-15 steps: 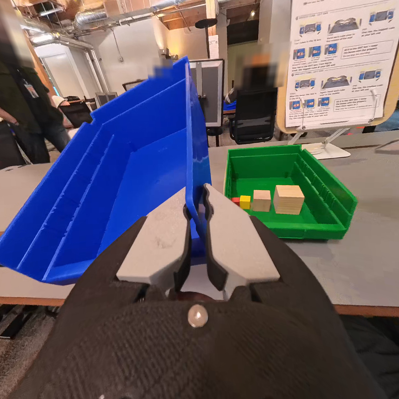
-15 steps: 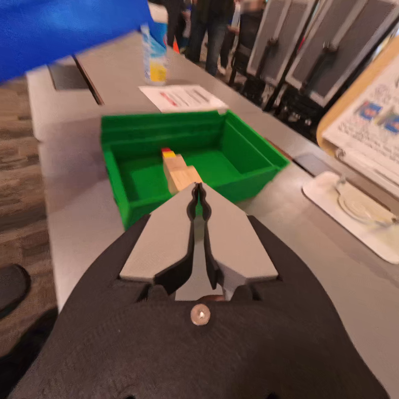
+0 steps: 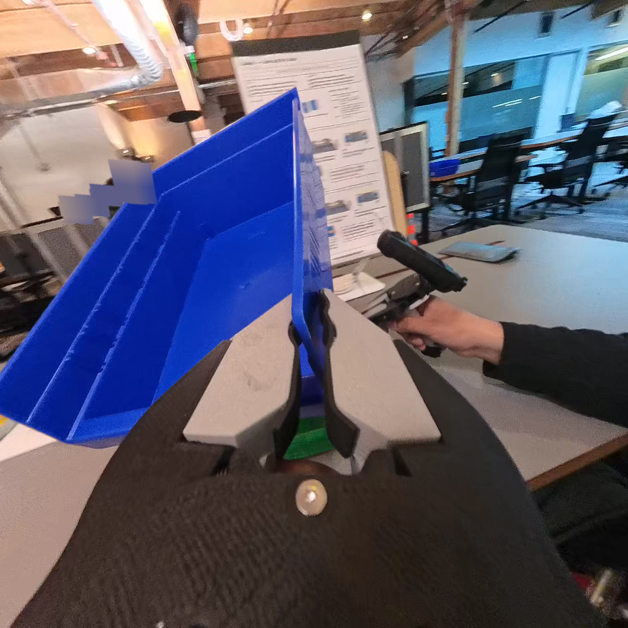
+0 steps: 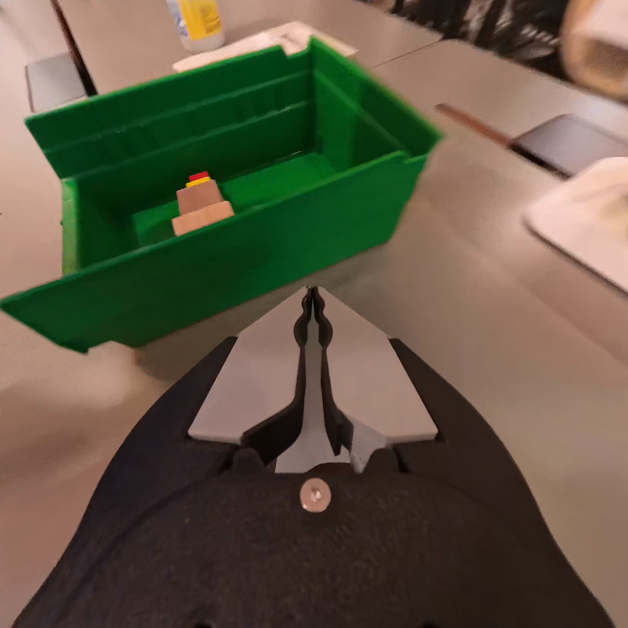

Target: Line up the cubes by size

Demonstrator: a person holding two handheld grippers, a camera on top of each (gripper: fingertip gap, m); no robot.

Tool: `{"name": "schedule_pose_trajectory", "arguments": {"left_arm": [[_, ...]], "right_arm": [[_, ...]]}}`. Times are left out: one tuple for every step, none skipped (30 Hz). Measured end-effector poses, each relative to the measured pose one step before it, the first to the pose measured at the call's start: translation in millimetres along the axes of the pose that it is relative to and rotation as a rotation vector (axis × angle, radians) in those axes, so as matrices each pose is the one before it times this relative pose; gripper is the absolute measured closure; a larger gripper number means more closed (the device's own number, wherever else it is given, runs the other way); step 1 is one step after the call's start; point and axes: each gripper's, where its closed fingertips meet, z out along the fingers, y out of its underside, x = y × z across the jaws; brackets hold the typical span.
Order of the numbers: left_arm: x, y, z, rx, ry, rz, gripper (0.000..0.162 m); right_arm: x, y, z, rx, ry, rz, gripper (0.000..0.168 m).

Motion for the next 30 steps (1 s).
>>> {"name": "schedule_pose_trajectory", "arguments": {"left_arm": [[15.17,-2.73,7.22,0.0083,0.0382,0.0028,0.159],[15.58,-1.73,7.86,0.0069,0.0399,0.0007,0.159],[15.97,-0.95,8.3,0.0062,0.0408,-0.0017,0.159],[16.33,-0.03,8.86,0.0064,0.0417,-0.0063,0.158],[16.3,1.33,9.36,0.0047,0.0427,-0.0075,0.159],[16.01,2.83,9.9,0.0012,0.0422,-0.0068,0.159],[15.5,4.38,10.7,-0.0027,0.0399,-0.0088,0.158],[14.73,5.81,11.2,-0.0087,0.0375,-0.0112,0.159],[14.0,6.95,11.8,-0.0147,0.035,-0.012,0.159],[13.31,8.13,12.36,-0.0203,0.0333,-0.0096,0.159],[12.37,8.59,12.84,-0.0244,0.0325,-0.0065,0.158],[11.35,8.64,13.26,-0.0254,0.0308,-0.005,0.159],[10.08,8.31,13.85,-0.0254,0.0283,-0.0042,0.158],[9.13,8.15,14.29,-0.0248,0.0252,-0.0037,0.158],[8.12,7.86,14.53,-0.0233,0.0208,-0.0018,0.158],[7.37,7.84,14.65,-0.0237,0.0175,0.0005,0.158],[6.64,7.6,14.6,-0.0245,0.0149,0.0001,0.158],[5.66,7.07,14.72,-0.0223,0.0108,-0.0018,0.158],[5.03,6.15,14.92,-0.0182,0.0091,-0.0054,0.158],[5.01,3.96,14.95,-0.0109,0.0061,0.0018,0.158],[5.27,1.69,14.05,-0.0069,-0.0055,0.0257,0.16],[6.4,0.31,13.64,-0.002,-0.009,0.0226,0.16],[6.16,-1.38,12.65,0.0088,-0.0114,0.0208,0.16],[9.7,1.94,12.42,-0.0166,0.0195,0.0131,0.158],[11.77,3.86,10.9,-0.0372,0.0425,-0.0147,0.153],[7.39,1.04,6.86,-0.0246,0.0242,-0.0348,0.137],[2.93,-2.29,1.2,0.0012,0.0098,-0.0266,0.126],[0.47,-2.65,-3.91,0.0094,0.0091,-0.008,0.12],[-2.6,-1.98,-8.06,0.0133,0.003,-0.0013,0.118],[-4.62,-1.33,-11.39,0.0157,0.0013,-0.0052,0.118]], "right_arm": [[15.4,-0.5,-23.88,0.016,0.0327,-0.0032,0.168],[15.94,0.4,-26.36,0.0161,0.0306,0.0004,0.168],[14.96,0.83,-28.26,0.0212,0.0239,0.0045,0.167],[13.22,0.67,-29.32,0.0268,0.0159,0.0056,0.163],[13.32,0.39,-30.07,0.0289,0.0211,0.0069,0.161],[14.96,-0.45,-30.12,0.0331,0.0363,0.0082,0.16],[14.66,-0.82,-29.07,0.0333,0.0371,0.0091,0.159],[12.74,-0.88,-27.29,0.0283,0.0278,0.0106,0.159],[10.28,-0.85,-25.13,0.0243,0.0196,0.0108,0.159],[8.31,-0.48,-22.72,0.0195,0.0155,0.0101,0.159],[6.49,0.22,-20.01,0.0133,0.0145,0.0112,0.16],[3.69,0.95,-17.28,0.0097,0.0061,0.0094,0.16],[0.27,2.07,-14.52,0.0035,-0.0048,0.0055,0.16],[-1.49,3.16,-11.64,-0.0017,-0.0073,0.0035,0.16],[-2.61,4.02,-9.02,-0.0063,-0.0058,-0.0002,0.16],[-3.42,4.96,-6.5,-0.0139,-0.0042,-0.0045,0.16],[-4.18,5.33,-4.55,-0.0193,-0.004,-0.0106,0.16],[-4.03,4.63,-2.85,-0.0187,0.0012,-0.0157,0.159],[-3.7,2.75,-1.94,-0.0124,0.0067,-0.0186,0.159],[-3.03,0.51,-1.34,-0.0031,0.0114,-0.0196,0.159],[-2.94,-0.42,-0.65,-0.0036,0.0104,-0.0185,0.157],[-3.19,-0.95,-0.11,-0.0067,0.0065,-0.0151,0.155],[-3.8,-1.74,0.28,-0.0043,0.0011,-0.0115,0.153],[-4.21,-1.9,0.8,-0.0037,-0.0033,-0.0066,0.152],[-3.88,-1.19,1.38,-0.007,-0.0019,0.0002,0.15],[-5.11,-0.04,2.01,-0.0101,-0.0072,0.0008,0.148],[-7.49,1.03,2.4,-0.0115,-0.0171,-0.0058,0.147],[-8.3,2.58,3.05,-0.015,-0.0188,-0.0109,0.147],[-8.7,4.0,3.73,-0.0188,-0.0183,-0.0143,0.145],[-8.85,5.68,4.25,-0.0238,-0.0186,-0.0162,0.145]]}}
